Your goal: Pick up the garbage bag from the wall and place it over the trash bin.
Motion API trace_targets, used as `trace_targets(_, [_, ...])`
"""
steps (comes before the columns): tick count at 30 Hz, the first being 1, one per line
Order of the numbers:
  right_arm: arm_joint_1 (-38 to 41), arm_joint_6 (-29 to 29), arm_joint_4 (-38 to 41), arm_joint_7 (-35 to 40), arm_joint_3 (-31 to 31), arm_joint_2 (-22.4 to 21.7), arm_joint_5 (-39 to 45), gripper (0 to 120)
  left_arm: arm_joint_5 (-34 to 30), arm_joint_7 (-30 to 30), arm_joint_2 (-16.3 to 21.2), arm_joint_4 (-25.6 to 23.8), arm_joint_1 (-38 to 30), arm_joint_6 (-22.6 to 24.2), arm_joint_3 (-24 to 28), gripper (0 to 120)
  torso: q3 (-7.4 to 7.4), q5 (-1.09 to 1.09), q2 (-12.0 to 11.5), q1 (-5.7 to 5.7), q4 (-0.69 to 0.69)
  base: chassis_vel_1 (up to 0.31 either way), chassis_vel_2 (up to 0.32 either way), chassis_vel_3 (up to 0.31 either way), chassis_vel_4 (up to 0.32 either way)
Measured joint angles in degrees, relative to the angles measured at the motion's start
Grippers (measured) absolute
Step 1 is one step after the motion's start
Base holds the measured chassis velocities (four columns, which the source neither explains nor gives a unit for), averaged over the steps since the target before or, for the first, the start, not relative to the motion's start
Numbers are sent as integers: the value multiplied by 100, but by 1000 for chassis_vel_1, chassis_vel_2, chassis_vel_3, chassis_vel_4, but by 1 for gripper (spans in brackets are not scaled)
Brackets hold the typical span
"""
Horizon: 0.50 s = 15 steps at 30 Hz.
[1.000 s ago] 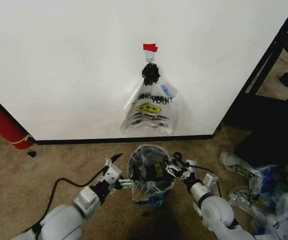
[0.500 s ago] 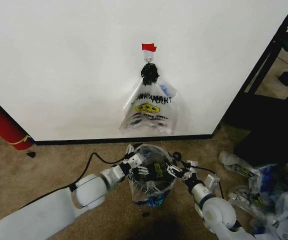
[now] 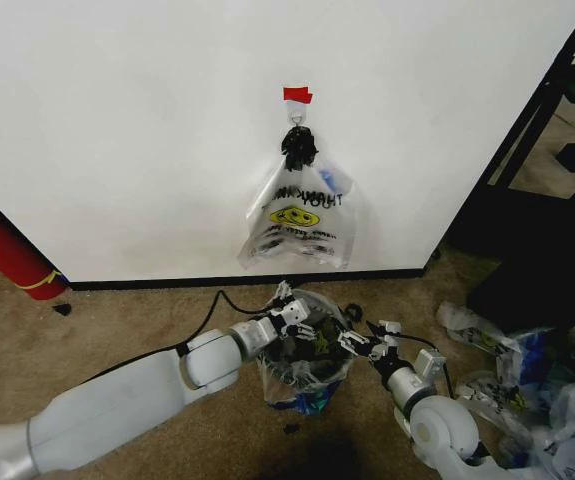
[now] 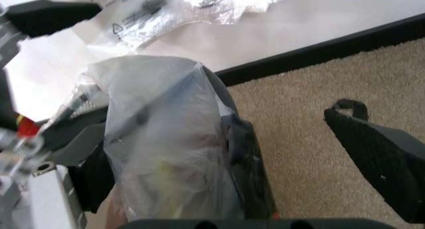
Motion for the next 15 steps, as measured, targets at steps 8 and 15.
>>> trace_targets(8, [-20, -2, 20, -55, -35, -57, -198, 100, -262, -126, -242, 58, -249, 57, 168, 99, 0, 1, 0, 0, 0, 0, 0, 0, 0])
trace_targets(15, [-54, 149, 21, -244, -59, -101, -848, 100, -438, -205, -450, 94, -402, 175, 370, 99, 0, 1, 1, 0, 0, 0, 0, 0, 0])
